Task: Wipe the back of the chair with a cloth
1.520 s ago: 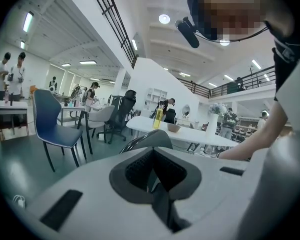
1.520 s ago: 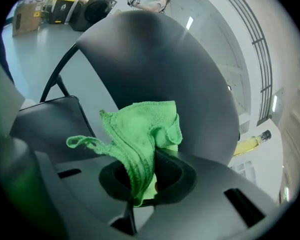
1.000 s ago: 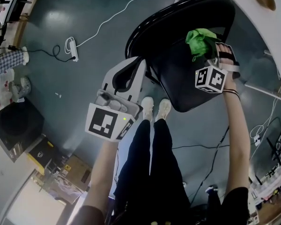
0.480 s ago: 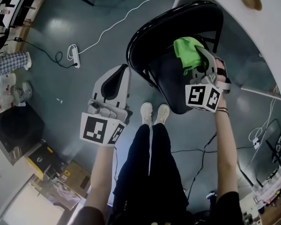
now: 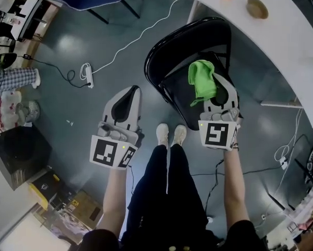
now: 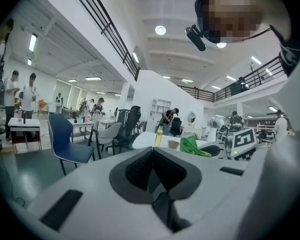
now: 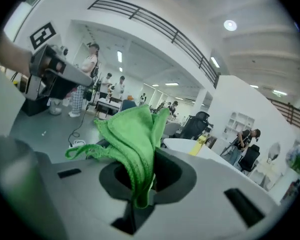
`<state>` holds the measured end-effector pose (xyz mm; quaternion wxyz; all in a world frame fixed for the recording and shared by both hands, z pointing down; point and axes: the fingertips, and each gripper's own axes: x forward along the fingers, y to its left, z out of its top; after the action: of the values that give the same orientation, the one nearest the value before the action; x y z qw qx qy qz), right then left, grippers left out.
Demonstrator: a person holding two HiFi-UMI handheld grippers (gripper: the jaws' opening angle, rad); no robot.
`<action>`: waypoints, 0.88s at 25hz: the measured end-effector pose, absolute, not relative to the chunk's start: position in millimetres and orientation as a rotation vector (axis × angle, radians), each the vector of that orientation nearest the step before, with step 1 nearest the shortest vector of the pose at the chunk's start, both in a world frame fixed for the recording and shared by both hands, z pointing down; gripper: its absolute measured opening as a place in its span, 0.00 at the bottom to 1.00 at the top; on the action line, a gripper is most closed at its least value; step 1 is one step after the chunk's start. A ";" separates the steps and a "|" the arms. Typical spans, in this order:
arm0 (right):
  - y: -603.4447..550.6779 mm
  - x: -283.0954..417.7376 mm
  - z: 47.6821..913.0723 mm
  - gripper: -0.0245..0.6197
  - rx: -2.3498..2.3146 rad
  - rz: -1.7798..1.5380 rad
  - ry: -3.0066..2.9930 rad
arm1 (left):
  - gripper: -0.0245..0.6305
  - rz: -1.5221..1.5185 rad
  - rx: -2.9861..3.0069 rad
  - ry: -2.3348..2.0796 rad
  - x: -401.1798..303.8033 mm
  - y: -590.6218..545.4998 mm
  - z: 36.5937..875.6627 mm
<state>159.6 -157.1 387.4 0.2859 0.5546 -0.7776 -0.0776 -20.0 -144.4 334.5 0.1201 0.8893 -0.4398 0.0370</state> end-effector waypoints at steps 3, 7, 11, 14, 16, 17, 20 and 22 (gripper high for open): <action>-139.5 154.5 346.5 0.10 1.571 -0.173 -2.144 | 0.05 0.042 2.586 -1.316 -26.0 -138.2 302.6; -113.4 155.3 290.2 0.10 1.721 -0.084 -2.257 | 0.05 -0.013 2.563 -1.303 -19.0 -126.1 267.3; -82.9 151.7 240.5 0.10 1.798 -0.023 -2.344 | 0.05 -0.028 2.596 -1.262 -7.5 -105.2 230.7; -61.5 152.8 207.1 0.10 1.847 0.032 -2.414 | 0.04 -0.032 2.670 -1.194 7.2 -89.1 202.1; -45.4 153.2 185.3 0.10 1.894 0.090 -2.470 | 0.05 -0.041 2.705 -1.154 13.2 -76.1 183.9; -37.8 153.4 174.8 0.10 1.921 0.115 -2.494 | 0.05 -0.053 2.718 -1.139 14.9 -69.7 175.1; -17.4 155.4 148.9 0.11 1.989 0.139 -2.535 | 0.04 -0.107 2.747 -1.109 18.2 -52.9 152.5; -5.8 156.2 135.8 0.11 2.011 0.135 -2.558 | 0.05 -0.135 2.769 -1.090 20.5 -43.7 140.6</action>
<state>156.2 -5.8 135.8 -0.0573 0.6165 -0.7842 0.0415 20.5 -43.7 140.6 0.0811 0.9265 -0.3647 -0.0452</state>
